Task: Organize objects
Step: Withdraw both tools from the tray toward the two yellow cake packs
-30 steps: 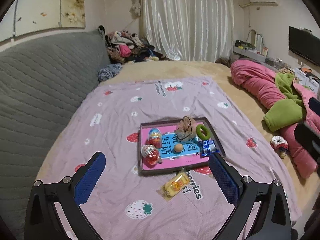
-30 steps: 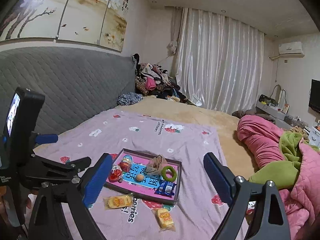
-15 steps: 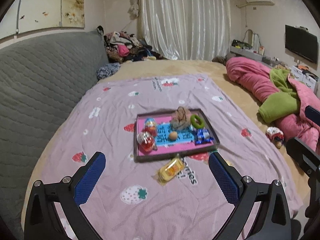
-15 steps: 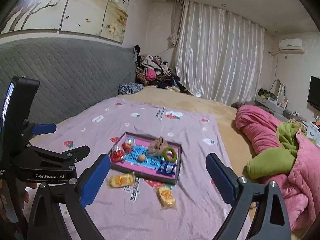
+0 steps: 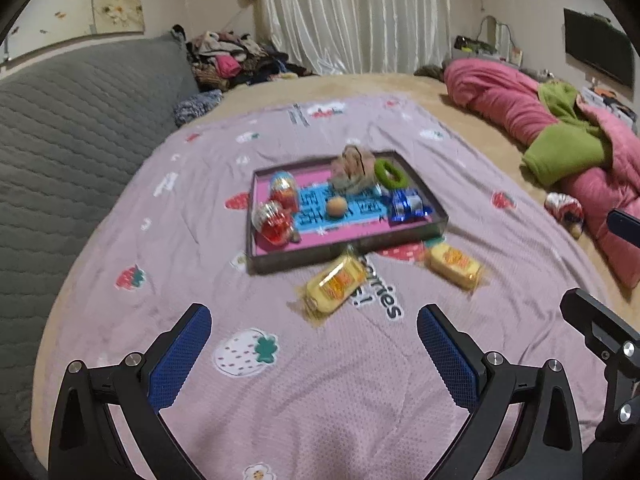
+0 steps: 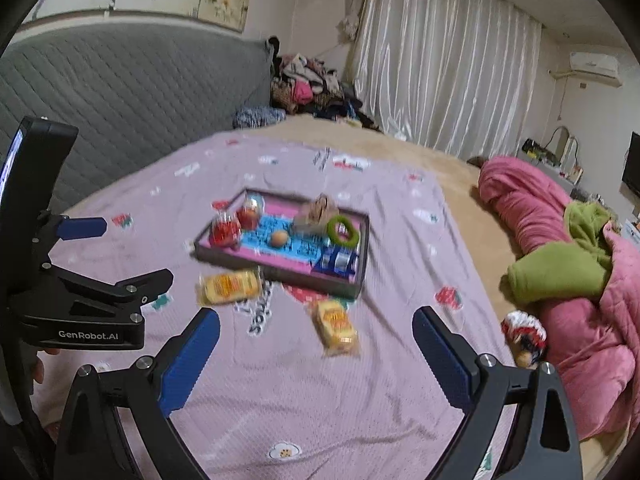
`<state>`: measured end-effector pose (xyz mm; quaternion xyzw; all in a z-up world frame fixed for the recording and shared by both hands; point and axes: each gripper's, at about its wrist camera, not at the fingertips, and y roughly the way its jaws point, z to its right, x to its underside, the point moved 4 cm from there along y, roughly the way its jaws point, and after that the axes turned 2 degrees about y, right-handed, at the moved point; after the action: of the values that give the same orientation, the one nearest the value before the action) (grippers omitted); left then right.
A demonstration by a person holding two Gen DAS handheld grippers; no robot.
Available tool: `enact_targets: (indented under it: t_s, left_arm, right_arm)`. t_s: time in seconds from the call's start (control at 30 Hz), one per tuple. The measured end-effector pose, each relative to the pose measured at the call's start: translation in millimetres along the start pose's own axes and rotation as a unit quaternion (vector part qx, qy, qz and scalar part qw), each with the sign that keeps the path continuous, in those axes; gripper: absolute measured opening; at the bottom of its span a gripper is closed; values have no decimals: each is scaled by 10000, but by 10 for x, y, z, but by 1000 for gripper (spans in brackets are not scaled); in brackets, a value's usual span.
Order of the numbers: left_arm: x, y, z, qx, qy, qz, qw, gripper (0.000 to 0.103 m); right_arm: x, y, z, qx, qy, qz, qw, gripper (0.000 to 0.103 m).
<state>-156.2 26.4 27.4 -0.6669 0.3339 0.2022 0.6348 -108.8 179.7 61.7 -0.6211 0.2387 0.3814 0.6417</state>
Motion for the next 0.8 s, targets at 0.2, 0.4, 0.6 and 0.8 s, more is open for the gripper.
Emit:
enact_targets:
  t_s: [0.2,0.4,0.6,0.8]
  left_arm:
    - [86,354,29,136,24,-152,9998,103]
    - [95,727,57,275,-38,-348,9990,103]
    - [95,1193,95,337,48,-576,9978,103]
    - [58,1559,145,333,337,-583,9972,103]
  right_arm:
    - [175,346,112,11,100,-340,9994,98]
    - [271,734,196,1,156,-622,9979,98]
    - [341,1155,245,-41,127,-883,9960,98]
    - [407,1589,310,-62,67,-1109,9938,98]
